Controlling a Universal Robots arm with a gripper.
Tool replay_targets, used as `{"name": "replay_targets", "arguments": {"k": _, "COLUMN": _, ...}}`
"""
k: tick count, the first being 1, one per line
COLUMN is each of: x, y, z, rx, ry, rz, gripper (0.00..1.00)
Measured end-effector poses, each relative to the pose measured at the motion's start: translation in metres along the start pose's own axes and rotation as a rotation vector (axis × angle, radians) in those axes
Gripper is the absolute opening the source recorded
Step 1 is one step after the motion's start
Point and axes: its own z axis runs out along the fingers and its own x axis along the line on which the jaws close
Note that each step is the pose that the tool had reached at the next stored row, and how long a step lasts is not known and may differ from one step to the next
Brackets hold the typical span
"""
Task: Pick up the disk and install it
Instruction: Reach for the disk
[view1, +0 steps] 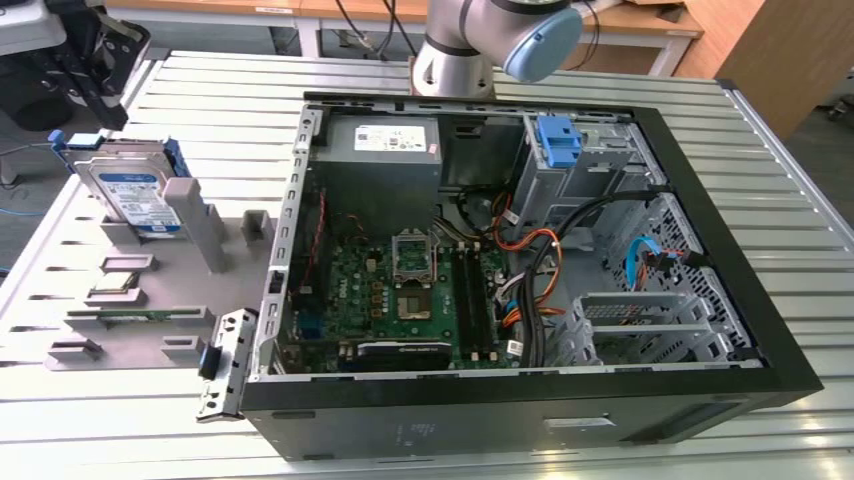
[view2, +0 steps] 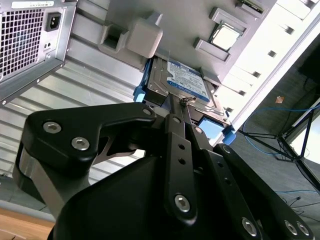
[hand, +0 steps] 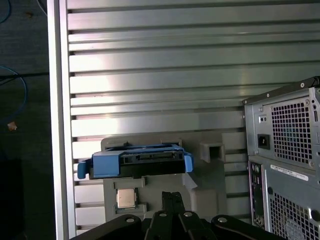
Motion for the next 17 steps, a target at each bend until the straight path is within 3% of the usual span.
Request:
{"name": "replay_targets", "arguments": {"k": 1, "x": 0.0000, "y": 0.0000, "z": 0.0001, "rx": 0.0006, "ry": 0.0066, "rz": 0.000, "gripper": 0.11}}
{"name": "replay_targets", "arguments": {"k": 2, "x": 0.0000, "y": 0.0000, "z": 0.0003, "rx": 0.0006, "ry": 0.0080, "rz": 0.000, "gripper": 0.11}}
{"name": "replay_targets", "arguments": {"k": 8, "x": 0.0000, "y": 0.0000, "z": 0.0003, "rx": 0.0009, "ry": 0.0096, "rz": 0.000, "gripper": 0.11}}
{"name": "replay_targets", "arguments": {"k": 13, "x": 0.0013, "y": -0.0003, "z": 0.0049, "rx": -0.0001, "ry": 0.0098, "rz": 0.000, "gripper": 0.11}}
{"name": "replay_targets", "arguments": {"k": 17, "x": 0.0037, "y": -0.0006, "z": 0.0075, "rx": -0.0133, "ry": 0.0108, "rz": 0.001, "gripper": 0.11}}
